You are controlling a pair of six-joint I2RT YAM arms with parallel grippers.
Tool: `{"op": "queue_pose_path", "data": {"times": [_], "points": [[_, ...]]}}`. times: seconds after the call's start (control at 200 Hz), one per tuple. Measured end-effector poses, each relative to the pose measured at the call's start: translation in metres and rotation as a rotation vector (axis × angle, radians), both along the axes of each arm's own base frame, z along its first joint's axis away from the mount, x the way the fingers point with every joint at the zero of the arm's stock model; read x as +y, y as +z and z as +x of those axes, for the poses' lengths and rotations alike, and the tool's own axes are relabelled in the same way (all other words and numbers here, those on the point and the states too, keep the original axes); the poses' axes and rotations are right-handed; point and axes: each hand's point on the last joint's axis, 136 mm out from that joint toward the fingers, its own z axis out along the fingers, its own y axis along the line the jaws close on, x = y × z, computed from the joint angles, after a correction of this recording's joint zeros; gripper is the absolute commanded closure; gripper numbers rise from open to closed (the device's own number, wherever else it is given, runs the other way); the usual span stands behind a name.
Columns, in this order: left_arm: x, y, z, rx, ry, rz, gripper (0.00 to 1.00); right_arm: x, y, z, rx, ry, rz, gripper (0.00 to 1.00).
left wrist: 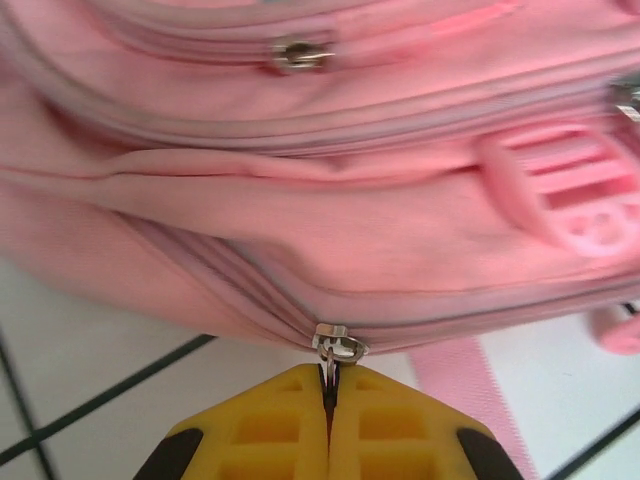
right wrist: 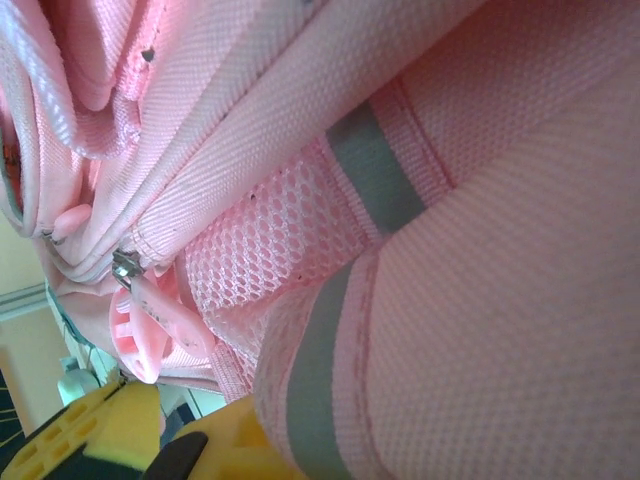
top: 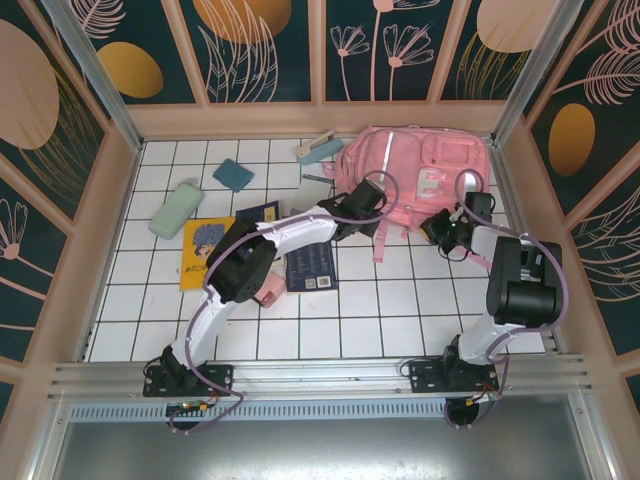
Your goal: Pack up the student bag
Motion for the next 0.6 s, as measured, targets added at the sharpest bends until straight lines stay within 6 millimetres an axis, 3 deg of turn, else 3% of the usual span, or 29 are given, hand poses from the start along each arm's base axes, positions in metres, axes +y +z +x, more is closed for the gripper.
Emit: {"op": "queue_pose_path", "data": {"times": [0.215, 0.385, 0.5, 0.6], "points": [[0.022, 0.002, 0.012, 0.007, 0.035, 0.004, 1.0, -0.002, 0.003, 0.001, -0.008, -0.003, 0.001, 1.0], [0.017, 0.012, -0.004, 0.061, -0.034, -0.06, 1.0, -0.01, 0.003, 0.003, -0.005, -0.024, -0.02, 1.0], [0.003, 0.02, -0.02, 0.084, -0.092, -0.099, 1.0, -0.022, 0.006, 0.013, -0.004, -0.055, -0.043, 1.0], [-0.013, 0.022, -0.035, 0.102, -0.127, -0.129, 1.0, -0.035, 0.008, 0.026, 0.0, -0.082, -0.077, 0.79]]}}
